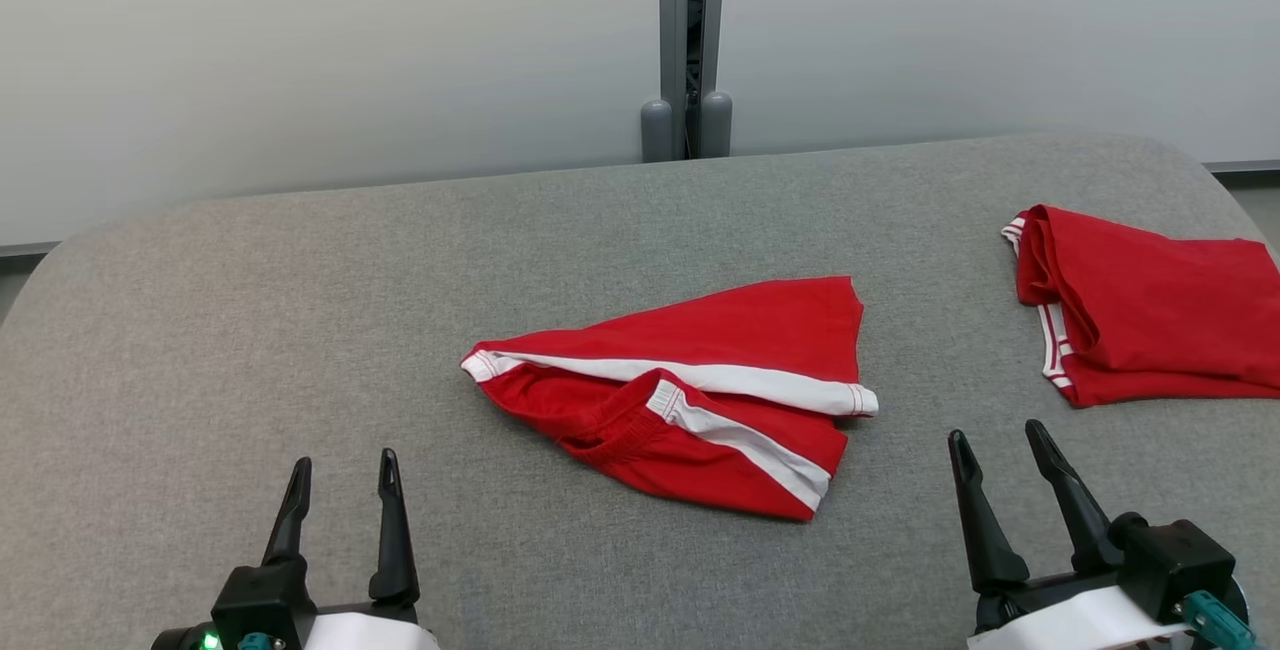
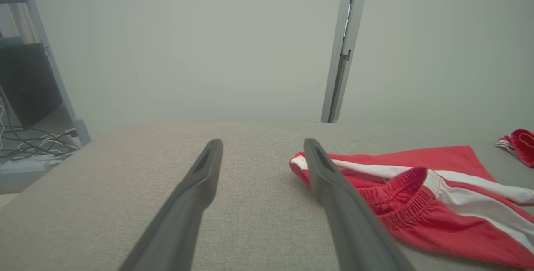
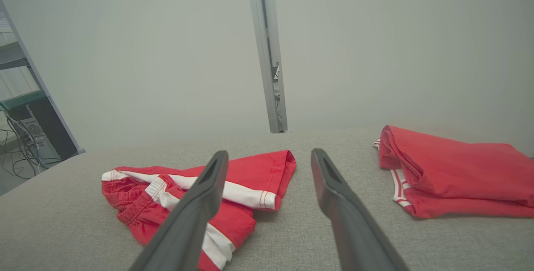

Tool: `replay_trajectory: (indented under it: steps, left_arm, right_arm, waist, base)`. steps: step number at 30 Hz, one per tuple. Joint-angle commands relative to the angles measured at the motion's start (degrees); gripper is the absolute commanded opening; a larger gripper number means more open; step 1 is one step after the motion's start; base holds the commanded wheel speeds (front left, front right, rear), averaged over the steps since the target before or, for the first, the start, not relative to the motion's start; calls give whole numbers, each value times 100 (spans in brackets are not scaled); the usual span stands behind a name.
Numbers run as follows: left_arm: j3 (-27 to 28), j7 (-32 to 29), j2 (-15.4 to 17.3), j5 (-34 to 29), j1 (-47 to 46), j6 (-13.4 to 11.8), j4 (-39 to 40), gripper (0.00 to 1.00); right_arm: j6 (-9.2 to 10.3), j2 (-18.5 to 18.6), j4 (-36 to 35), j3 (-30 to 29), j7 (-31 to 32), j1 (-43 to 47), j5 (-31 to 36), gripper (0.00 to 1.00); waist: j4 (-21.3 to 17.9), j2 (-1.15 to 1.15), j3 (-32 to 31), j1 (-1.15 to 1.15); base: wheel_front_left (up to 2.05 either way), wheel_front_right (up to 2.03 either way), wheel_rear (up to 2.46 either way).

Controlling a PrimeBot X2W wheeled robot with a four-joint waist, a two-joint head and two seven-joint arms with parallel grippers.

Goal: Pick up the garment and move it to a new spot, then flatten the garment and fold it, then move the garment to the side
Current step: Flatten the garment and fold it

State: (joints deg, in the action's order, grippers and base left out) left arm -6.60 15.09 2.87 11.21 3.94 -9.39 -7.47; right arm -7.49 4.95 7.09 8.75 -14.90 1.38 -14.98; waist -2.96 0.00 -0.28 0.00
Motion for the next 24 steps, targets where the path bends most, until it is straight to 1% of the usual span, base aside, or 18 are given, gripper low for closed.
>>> replay_trajectory:
  steps: [1, 5, 8, 10, 14, 17, 18, 20, 24]
  left_arm:
    - [-7, 3, 14, 27, -19, 10, -13, 100]
    - [-28, 3, 14, 62, -32, 23, -41, 100]
    - [-99, 3, 13, 114, -98, 99, -183, 100]
    - [-176, 3, 13, 186, -212, 177, -364, 100]
    - [-487, 2, 14, 430, -638, 320, -990, 100]
    - [-705, -63, 18, 799, -1150, 453, -1465, 100]
    - [-748, -96, 19, 1035, -1315, 473, -1609, 100]
    - [-872, -288, 17, 1378, -1672, 475, -1938, 100]
    - [-1006, -535, 19, 1702, -2385, 466, -2609, 100]
  right_arm:
    - [-3, 10, 13, 5, -31, -23, 29, 100]
    - [-3, 5, 24, 21, -31, -41, 27, 100]
    - [-3, 1, 28, 26, -31, -51, 3, 100]
    - [-3, -3, 20, 14, -31, -63, -13, 100]
    - [-3, 3, 36, 32, -31, -89, -28, 100]
    - [-3, 30, 34, 63, -31, -137, -39, 100]
    - [-3, 43, 30, 70, -31, -174, -43, 100]
    - [-3, 58, 25, 114, -31, -253, -51, 100]
    - [-3, 89, 10, 177, -31, -385, -50, 100]
  waist:
    - [4, 0, 8, 0]
    - [-1, 0, 18, 0]
    - [-14, 0, 33, 0]
    - [-15, 0, 55, 0]
    - [-5, 0, 104, 0]
    - [4, 0, 198, 0]
    - [1, 0, 243, 0]
    - [-11, 0, 340, 0]
    - [-49, 0, 530, 0]
  base:
    - [0, 0, 0]
    - [0, 0, 0]
    - [0, 0, 0]
    - [0, 0, 0]
    - [0, 0, 0]
    - [0, 0, 0]
    - [0, 0, 0]
    - [0, 0, 0]
    - [0, 0, 0]
